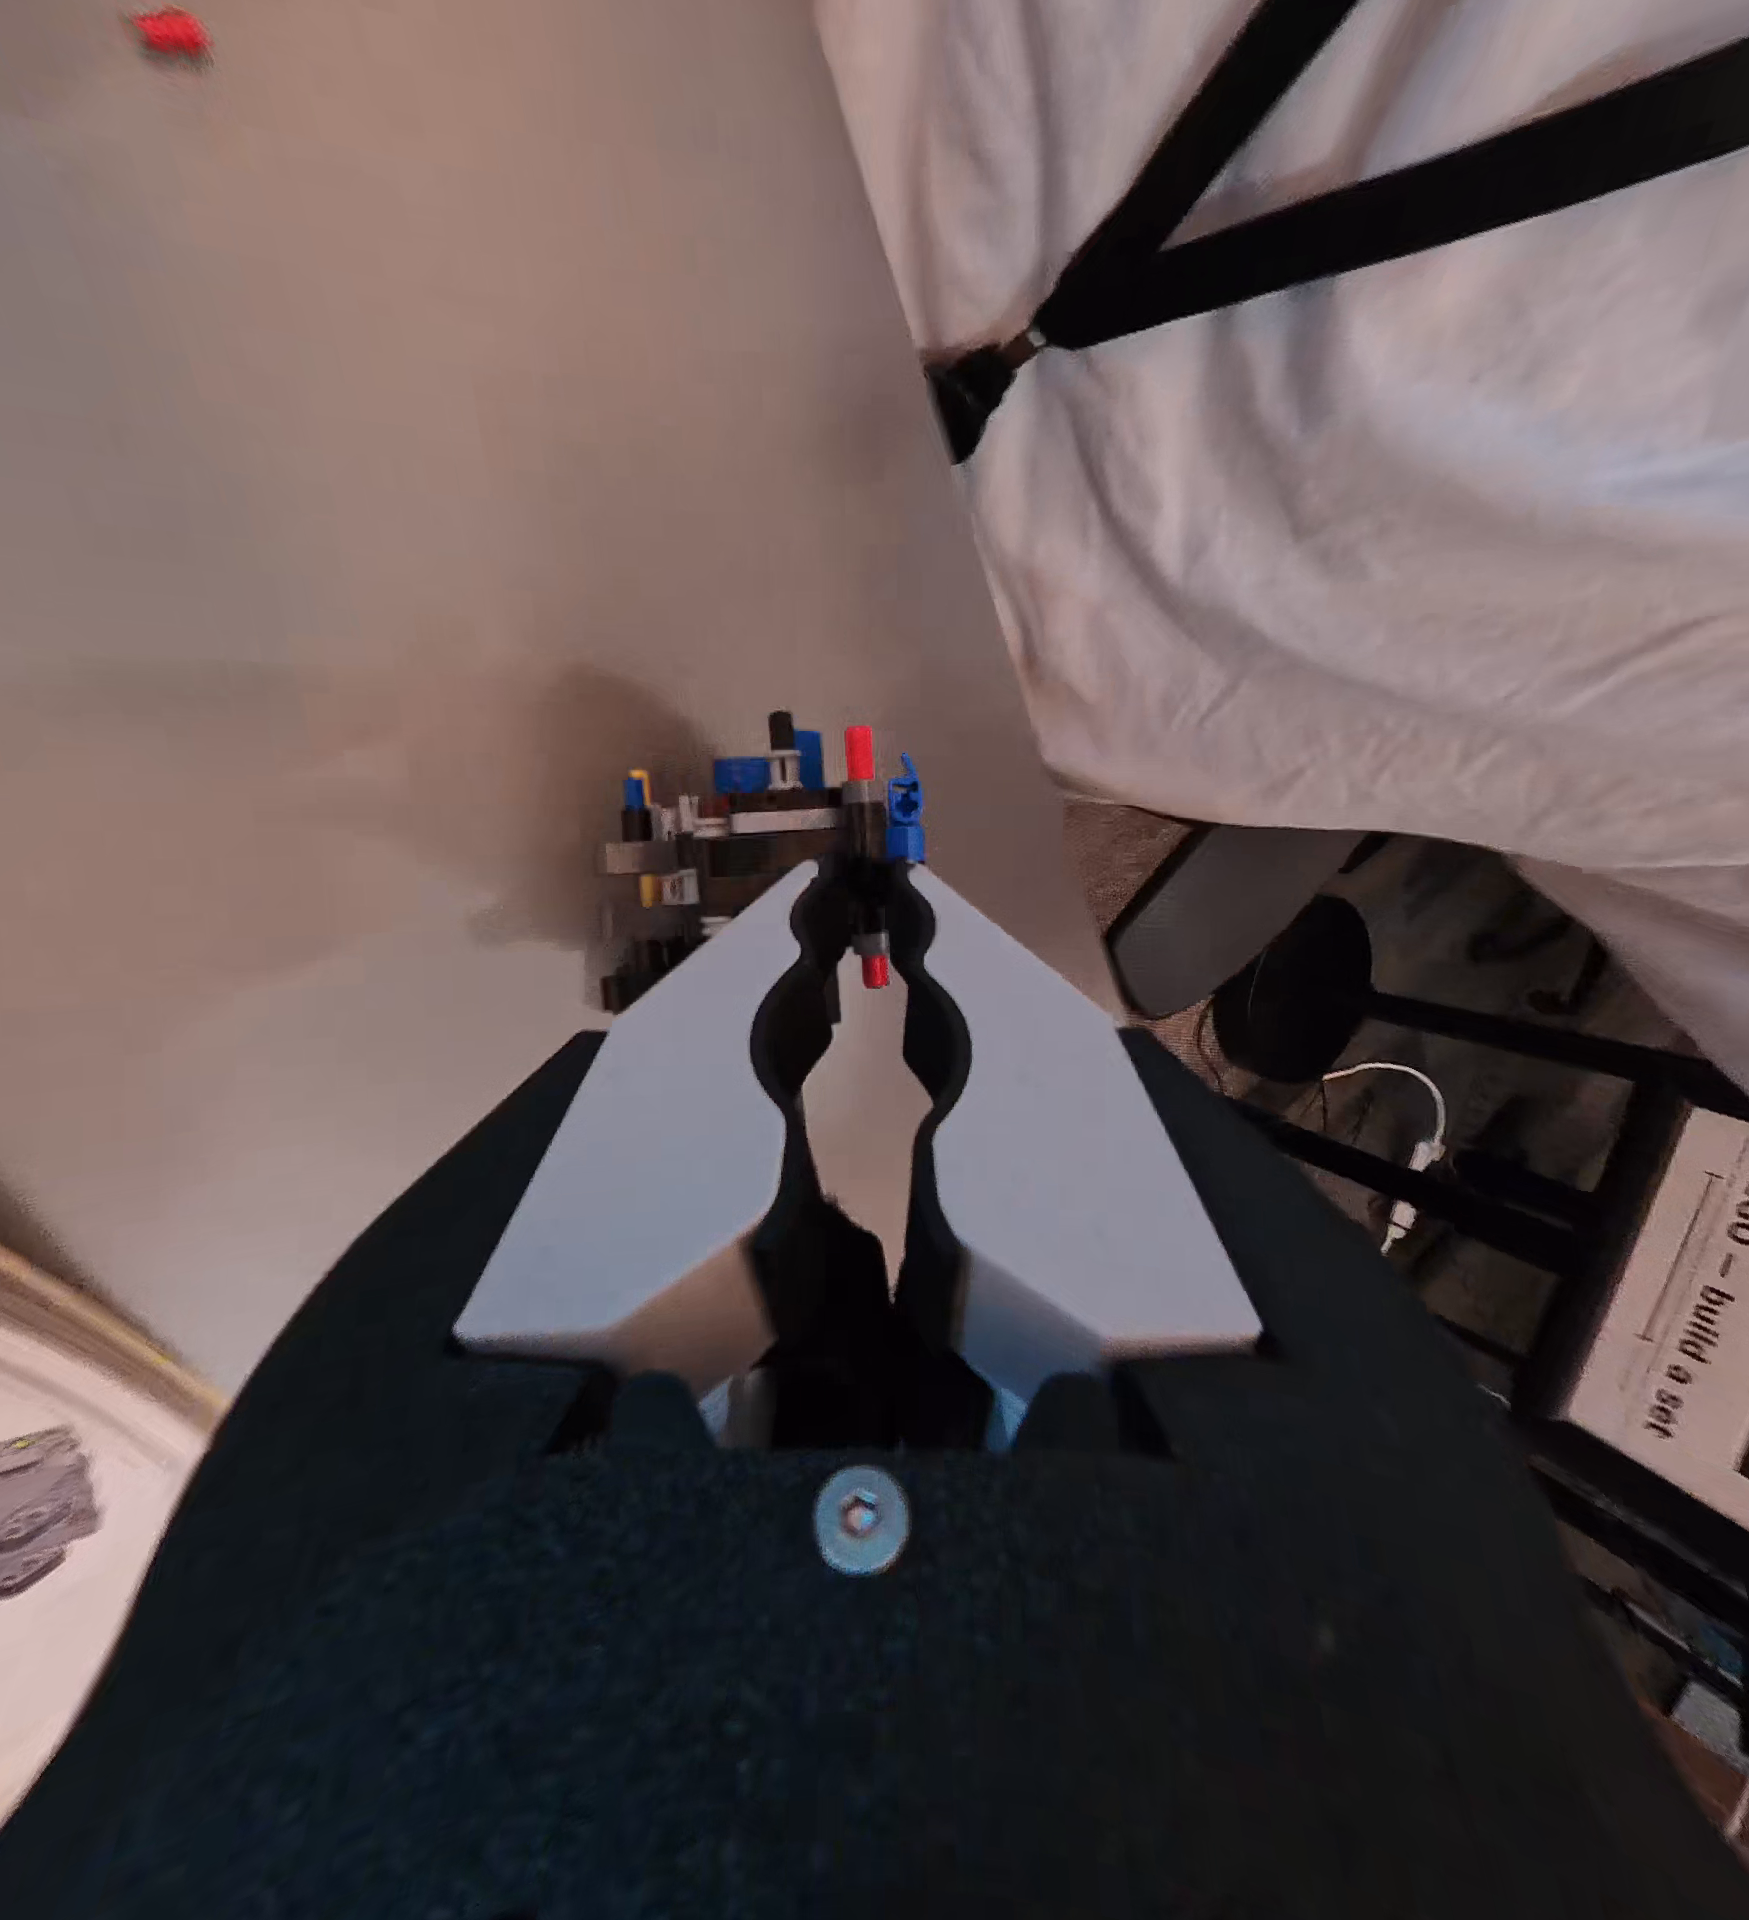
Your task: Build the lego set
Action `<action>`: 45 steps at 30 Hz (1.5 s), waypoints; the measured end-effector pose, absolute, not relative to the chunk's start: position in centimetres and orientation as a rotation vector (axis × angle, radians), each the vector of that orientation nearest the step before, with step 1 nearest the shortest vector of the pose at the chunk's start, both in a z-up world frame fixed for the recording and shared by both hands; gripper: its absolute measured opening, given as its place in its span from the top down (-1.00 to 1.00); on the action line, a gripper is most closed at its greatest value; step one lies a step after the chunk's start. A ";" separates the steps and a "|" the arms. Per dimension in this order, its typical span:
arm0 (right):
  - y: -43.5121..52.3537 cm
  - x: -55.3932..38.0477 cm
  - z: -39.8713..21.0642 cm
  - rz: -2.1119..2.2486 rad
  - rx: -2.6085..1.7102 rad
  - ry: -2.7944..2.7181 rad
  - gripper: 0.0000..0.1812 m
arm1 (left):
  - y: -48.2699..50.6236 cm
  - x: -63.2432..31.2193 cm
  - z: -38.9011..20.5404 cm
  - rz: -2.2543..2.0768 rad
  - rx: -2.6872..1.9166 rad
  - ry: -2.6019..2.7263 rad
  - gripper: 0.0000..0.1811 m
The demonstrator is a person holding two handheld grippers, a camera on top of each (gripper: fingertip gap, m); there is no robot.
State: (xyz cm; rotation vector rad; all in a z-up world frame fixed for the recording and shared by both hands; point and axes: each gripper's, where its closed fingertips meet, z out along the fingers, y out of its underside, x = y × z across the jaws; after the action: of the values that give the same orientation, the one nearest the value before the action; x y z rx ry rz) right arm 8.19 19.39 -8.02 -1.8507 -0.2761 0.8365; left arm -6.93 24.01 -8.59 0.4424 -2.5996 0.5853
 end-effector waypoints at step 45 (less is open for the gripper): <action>20.0 9.3 -8.9 0.831 -1.853 -0.224 0.93 | 28.7 -0.3 -8.2 1.578 0.904 -3.425 0.83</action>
State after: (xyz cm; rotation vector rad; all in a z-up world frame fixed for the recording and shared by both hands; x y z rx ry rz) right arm 9.28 19.99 -8.93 -1.8526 -0.2239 0.8305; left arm -0.28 28.73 -8.22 0.9044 -3.4254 1.5779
